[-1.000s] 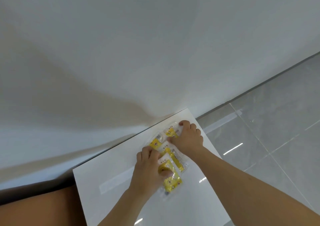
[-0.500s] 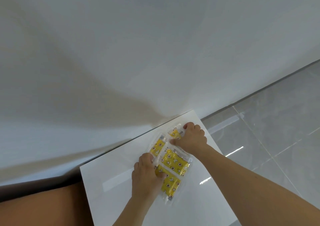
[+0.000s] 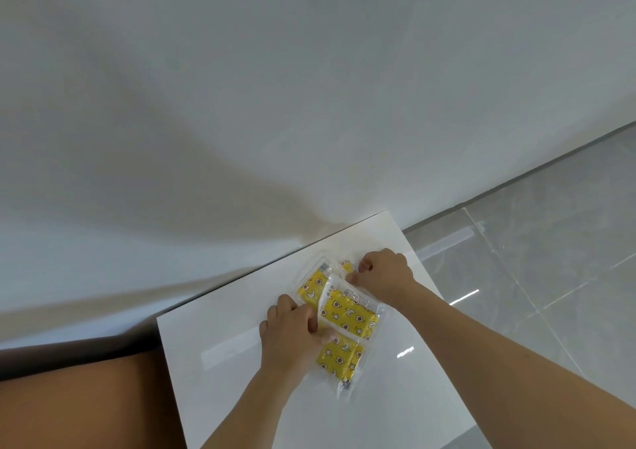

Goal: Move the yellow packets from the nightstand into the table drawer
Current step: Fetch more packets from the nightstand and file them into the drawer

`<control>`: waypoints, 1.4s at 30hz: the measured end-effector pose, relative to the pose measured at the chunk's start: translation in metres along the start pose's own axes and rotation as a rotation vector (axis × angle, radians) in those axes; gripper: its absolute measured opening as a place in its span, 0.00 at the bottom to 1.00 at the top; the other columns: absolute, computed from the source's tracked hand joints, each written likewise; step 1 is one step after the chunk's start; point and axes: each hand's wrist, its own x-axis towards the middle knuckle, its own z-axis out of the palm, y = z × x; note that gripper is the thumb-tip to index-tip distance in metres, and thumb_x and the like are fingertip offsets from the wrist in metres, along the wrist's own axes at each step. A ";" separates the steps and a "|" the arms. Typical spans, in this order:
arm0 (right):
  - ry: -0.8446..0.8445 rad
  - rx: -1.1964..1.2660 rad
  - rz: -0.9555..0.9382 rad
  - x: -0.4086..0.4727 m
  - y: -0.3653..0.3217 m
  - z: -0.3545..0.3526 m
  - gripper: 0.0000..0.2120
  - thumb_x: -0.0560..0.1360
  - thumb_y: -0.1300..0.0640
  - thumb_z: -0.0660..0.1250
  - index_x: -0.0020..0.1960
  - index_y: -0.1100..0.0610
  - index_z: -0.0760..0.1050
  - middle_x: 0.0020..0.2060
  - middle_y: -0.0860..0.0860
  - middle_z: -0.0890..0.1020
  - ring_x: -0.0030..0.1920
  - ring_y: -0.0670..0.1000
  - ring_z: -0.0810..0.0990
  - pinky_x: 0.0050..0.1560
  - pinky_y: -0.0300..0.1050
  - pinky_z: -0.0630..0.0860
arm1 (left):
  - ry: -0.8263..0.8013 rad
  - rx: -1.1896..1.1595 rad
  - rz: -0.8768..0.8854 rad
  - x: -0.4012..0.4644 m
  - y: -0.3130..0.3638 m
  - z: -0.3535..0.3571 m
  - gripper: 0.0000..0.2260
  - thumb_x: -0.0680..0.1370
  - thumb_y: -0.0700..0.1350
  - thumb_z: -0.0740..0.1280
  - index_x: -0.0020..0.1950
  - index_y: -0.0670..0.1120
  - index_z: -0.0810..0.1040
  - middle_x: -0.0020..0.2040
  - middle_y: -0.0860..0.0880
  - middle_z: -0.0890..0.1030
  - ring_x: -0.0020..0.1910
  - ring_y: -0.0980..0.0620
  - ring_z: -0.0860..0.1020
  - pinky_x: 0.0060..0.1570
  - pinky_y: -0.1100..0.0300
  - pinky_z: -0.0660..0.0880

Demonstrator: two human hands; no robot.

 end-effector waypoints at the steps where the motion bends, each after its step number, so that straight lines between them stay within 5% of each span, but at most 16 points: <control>1: 0.002 0.029 -0.014 0.000 0.002 0.001 0.12 0.72 0.41 0.71 0.41 0.49 0.75 0.45 0.51 0.79 0.51 0.55 0.76 0.52 0.49 0.77 | 0.012 -0.013 0.010 0.001 -0.002 -0.001 0.16 0.74 0.62 0.68 0.36 0.54 0.68 0.46 0.55 0.66 0.49 0.53 0.68 0.53 0.59 0.65; 7: -0.007 0.219 -0.085 -0.009 0.016 -0.001 0.11 0.77 0.54 0.67 0.39 0.52 0.69 0.36 0.47 0.72 0.40 0.50 0.72 0.39 0.41 0.68 | -0.017 -0.096 0.141 0.003 -0.016 -0.009 0.17 0.77 0.54 0.67 0.33 0.53 0.65 0.41 0.54 0.68 0.43 0.53 0.70 0.44 0.60 0.69; 13: 0.146 0.473 -0.057 -0.018 0.022 -0.015 0.11 0.77 0.59 0.66 0.38 0.54 0.67 0.32 0.48 0.71 0.32 0.49 0.68 0.33 0.41 0.66 | -0.090 -0.664 -0.070 0.000 -0.029 -0.026 0.19 0.76 0.38 0.70 0.32 0.47 0.63 0.28 0.53 0.62 0.28 0.55 0.61 0.29 0.62 0.62; 15: 0.229 0.565 -0.010 -0.022 0.025 -0.018 0.07 0.76 0.60 0.66 0.41 0.54 0.71 0.36 0.49 0.75 0.35 0.50 0.71 0.36 0.42 0.69 | -0.090 -0.704 -0.126 0.000 -0.033 -0.028 0.13 0.75 0.37 0.72 0.36 0.44 0.68 0.28 0.49 0.72 0.27 0.49 0.70 0.29 0.56 0.71; 18: 0.249 0.680 0.085 -0.030 0.027 -0.024 0.06 0.77 0.63 0.62 0.52 0.54 0.73 0.44 0.50 0.79 0.38 0.49 0.76 0.37 0.43 0.72 | -0.133 -0.753 -0.187 -0.005 -0.027 -0.032 0.04 0.75 0.37 0.71 0.47 0.45 0.80 0.40 0.45 0.85 0.39 0.43 0.85 0.43 0.46 0.82; 21: 0.254 0.767 0.113 -0.045 0.026 -0.038 0.10 0.78 0.65 0.60 0.56 0.54 0.73 0.43 0.48 0.78 0.39 0.44 0.76 0.35 0.39 0.72 | -0.126 -0.705 -0.152 -0.014 -0.012 -0.041 0.02 0.75 0.39 0.71 0.43 0.43 0.83 0.38 0.43 0.85 0.38 0.43 0.85 0.43 0.48 0.81; 26: 0.258 0.988 0.178 -0.090 0.027 -0.085 0.13 0.75 0.70 0.59 0.46 0.57 0.80 0.40 0.52 0.83 0.41 0.52 0.80 0.44 0.46 0.77 | -0.036 -0.570 -0.089 -0.038 0.027 -0.081 0.11 0.75 0.42 0.71 0.36 0.41 0.75 0.32 0.45 0.76 0.31 0.48 0.75 0.36 0.56 0.71; 30: 0.257 1.193 0.189 -0.182 0.026 -0.147 0.13 0.76 0.70 0.61 0.53 0.60 0.81 0.47 0.58 0.84 0.46 0.58 0.83 0.47 0.51 0.80 | 0.051 -0.421 0.024 -0.088 0.080 -0.146 0.14 0.76 0.47 0.70 0.35 0.44 0.71 0.32 0.48 0.73 0.31 0.49 0.71 0.34 0.57 0.65; 34: 0.362 1.362 0.164 -0.299 0.032 -0.210 0.12 0.78 0.69 0.62 0.50 0.56 0.80 0.47 0.56 0.84 0.46 0.56 0.83 0.45 0.49 0.81 | 0.156 -0.366 0.157 -0.170 0.152 -0.212 0.18 0.77 0.50 0.69 0.33 0.45 0.65 0.31 0.49 0.68 0.30 0.50 0.65 0.32 0.57 0.60; 39: 0.554 1.554 0.196 -0.423 0.064 -0.263 0.13 0.78 0.67 0.65 0.60 0.58 0.78 0.52 0.56 0.84 0.55 0.58 0.82 0.61 0.58 0.77 | 0.213 -0.378 0.367 -0.280 0.232 -0.245 0.14 0.80 0.52 0.64 0.38 0.47 0.70 0.34 0.50 0.74 0.32 0.51 0.71 0.32 0.57 0.65; 42: 0.648 1.665 0.168 -0.486 0.100 -0.286 0.14 0.78 0.68 0.64 0.61 0.59 0.77 0.53 0.56 0.83 0.55 0.57 0.81 0.60 0.55 0.78 | 0.258 -0.392 0.474 -0.341 0.274 -0.236 0.11 0.81 0.51 0.63 0.41 0.48 0.71 0.38 0.49 0.75 0.35 0.51 0.73 0.34 0.57 0.67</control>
